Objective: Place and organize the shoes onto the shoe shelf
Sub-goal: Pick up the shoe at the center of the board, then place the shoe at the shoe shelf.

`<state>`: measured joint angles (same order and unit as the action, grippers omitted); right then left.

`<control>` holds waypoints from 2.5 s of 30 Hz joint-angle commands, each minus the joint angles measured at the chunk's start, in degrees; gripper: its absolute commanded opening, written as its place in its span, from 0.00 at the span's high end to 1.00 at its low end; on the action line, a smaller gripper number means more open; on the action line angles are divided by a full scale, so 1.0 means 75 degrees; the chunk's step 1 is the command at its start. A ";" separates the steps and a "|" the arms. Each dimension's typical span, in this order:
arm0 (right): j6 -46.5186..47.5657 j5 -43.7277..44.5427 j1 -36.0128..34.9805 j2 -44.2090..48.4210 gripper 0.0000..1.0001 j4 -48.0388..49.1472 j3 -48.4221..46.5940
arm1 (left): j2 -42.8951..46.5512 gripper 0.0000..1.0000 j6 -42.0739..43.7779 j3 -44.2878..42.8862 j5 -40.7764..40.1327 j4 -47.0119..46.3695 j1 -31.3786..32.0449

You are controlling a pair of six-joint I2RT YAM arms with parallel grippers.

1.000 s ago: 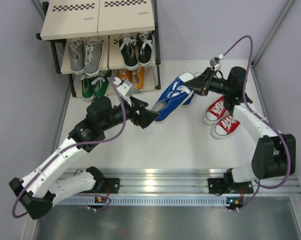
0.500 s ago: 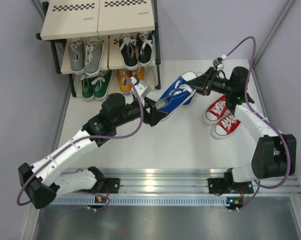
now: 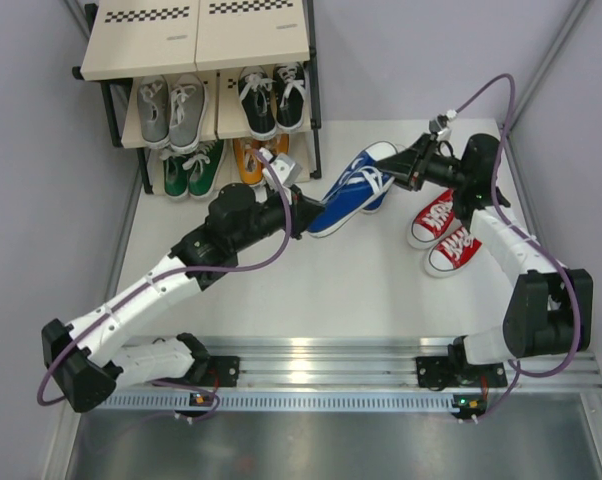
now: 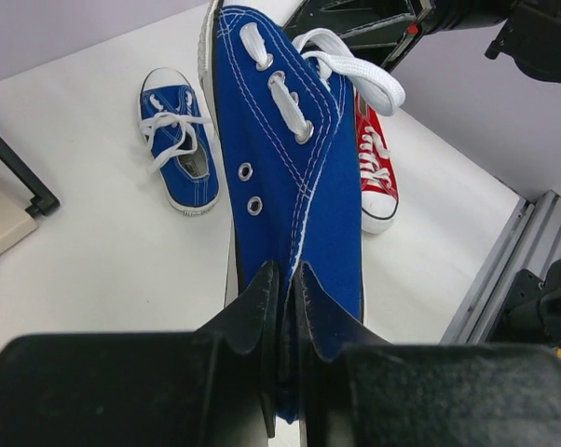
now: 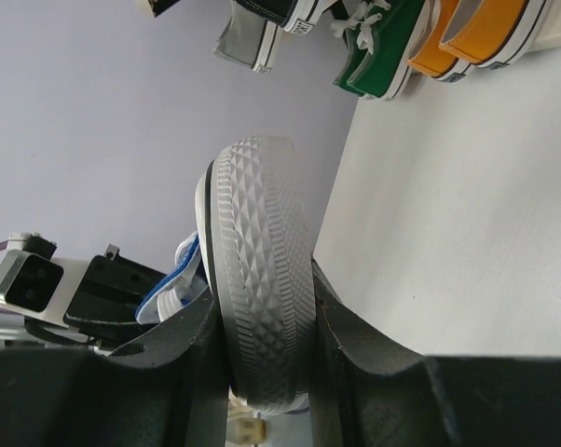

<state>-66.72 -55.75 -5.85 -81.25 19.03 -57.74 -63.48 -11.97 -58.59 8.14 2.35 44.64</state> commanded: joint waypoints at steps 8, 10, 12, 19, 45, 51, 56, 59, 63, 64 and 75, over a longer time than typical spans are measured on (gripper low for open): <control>-0.0444 -0.0278 -0.0029 0.0088 0.46 0.1142 -0.0587 | 0.1046 1.00 -0.0795 -0.0321 -0.0499 -0.0348 0.0106; -0.0467 -0.0278 -0.0029 0.0088 0.35 0.1166 -0.0669 | 0.1116 1.00 -0.0854 -0.0309 -0.0558 -0.0128 0.0118; -0.0479 -0.0301 -0.0029 0.0099 0.31 0.1271 -0.0704 | 0.1198 1.00 -0.0912 -0.0321 -0.0628 -0.0126 0.0106; -0.0071 -0.0302 0.0006 0.0193 0.18 0.0851 -0.0774 | 0.1363 1.00 -0.0948 -0.0625 -0.0933 -0.0068 0.0106; 0.2469 -0.1040 0.1201 0.0826 0.11 -0.0927 -0.0646 | -0.1354 1.00 0.2157 -0.5591 -0.3663 -0.0172 0.0013; 0.4041 -0.1192 0.1213 0.1025 0.10 -0.2266 -0.0705 | -0.2901 1.00 0.2299 -0.6940 -0.4260 -0.0886 -0.0584; 0.4781 -0.1204 0.1225 0.1271 0.10 -0.3051 -0.0657 | -0.4141 1.00 0.1972 -0.8438 -0.4530 -0.1087 -0.1264; 0.4970 -0.1216 0.1236 0.1341 0.10 -0.3134 -0.0588 | -0.4776 1.00 0.1678 -0.9270 -0.4589 -0.0970 -0.1686; 0.5052 -0.1216 0.1237 0.1435 0.11 -0.3158 -0.0494 | -0.5409 1.00 0.1303 -0.9940 -0.4555 -0.0771 -0.2073; 0.5075 -0.1216 0.1237 0.1470 0.10 -0.3170 -0.0482 | -0.5492 1.00 0.1245 -1.0023 -0.4554 -0.0701 -0.2155; 0.5146 -0.1181 0.1272 0.1506 0.10 -0.3193 -0.0447 | -0.5950 1.00 0.0576 -1.0306 -0.4893 -0.0384 -0.2191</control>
<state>-29.61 -64.18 2.81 -71.83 -5.67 -61.04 -109.56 -5.61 -132.11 -27.46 6.22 27.94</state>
